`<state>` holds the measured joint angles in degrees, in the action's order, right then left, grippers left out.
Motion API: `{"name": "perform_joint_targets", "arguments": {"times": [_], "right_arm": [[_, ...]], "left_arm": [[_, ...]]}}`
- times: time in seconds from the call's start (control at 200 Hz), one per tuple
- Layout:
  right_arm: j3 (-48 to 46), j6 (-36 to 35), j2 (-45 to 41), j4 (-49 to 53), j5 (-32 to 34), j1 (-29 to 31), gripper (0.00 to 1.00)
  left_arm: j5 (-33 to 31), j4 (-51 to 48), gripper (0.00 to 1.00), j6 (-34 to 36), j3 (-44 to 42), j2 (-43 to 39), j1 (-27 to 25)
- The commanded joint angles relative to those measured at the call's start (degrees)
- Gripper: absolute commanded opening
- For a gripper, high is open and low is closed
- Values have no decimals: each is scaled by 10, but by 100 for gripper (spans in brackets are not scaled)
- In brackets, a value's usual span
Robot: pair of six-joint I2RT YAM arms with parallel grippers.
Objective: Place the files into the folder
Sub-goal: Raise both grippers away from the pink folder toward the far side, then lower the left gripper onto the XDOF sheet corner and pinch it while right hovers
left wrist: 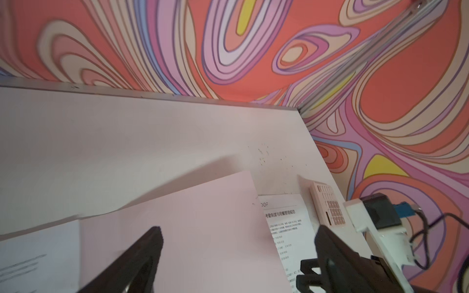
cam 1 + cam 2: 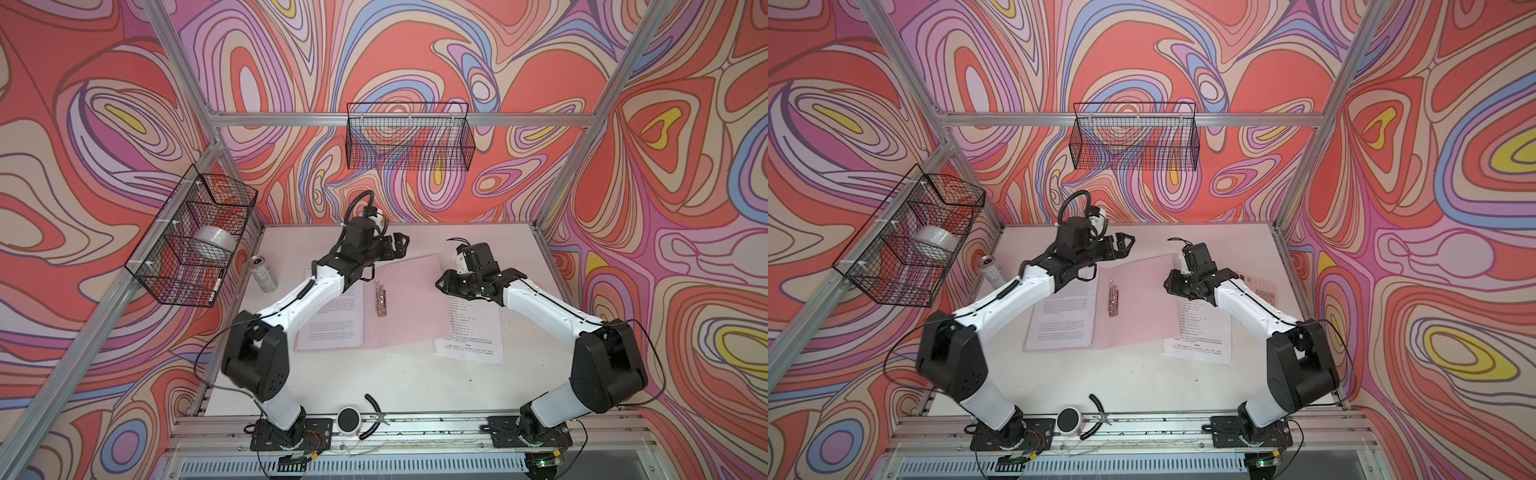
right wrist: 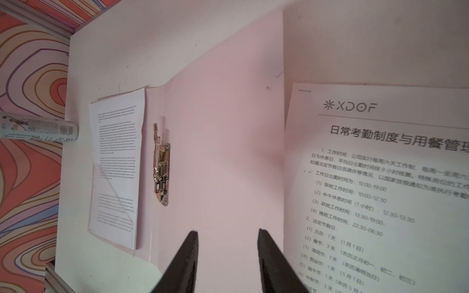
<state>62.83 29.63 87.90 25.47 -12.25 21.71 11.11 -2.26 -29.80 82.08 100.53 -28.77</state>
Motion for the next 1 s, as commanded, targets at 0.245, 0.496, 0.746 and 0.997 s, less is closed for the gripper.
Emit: {"name": "perform_joint_targets", "arguments": {"times": [0.245,0.496,0.746,0.997], "right_arm": [[-48,-2,-13,14,22,-6,43],[-43,-3,49,-25,-21,-6,43],[-14,8,102,-51,-65,-1,39],[28,15,165,-53,-71,33,35]], "left_arm": [[91,-21,93,-27,211,217,-39],[80,4,93,-30,130,187,-38],[70,20,93,-32,65,162,-38],[63,22,93,-33,64,167,-37]]}}
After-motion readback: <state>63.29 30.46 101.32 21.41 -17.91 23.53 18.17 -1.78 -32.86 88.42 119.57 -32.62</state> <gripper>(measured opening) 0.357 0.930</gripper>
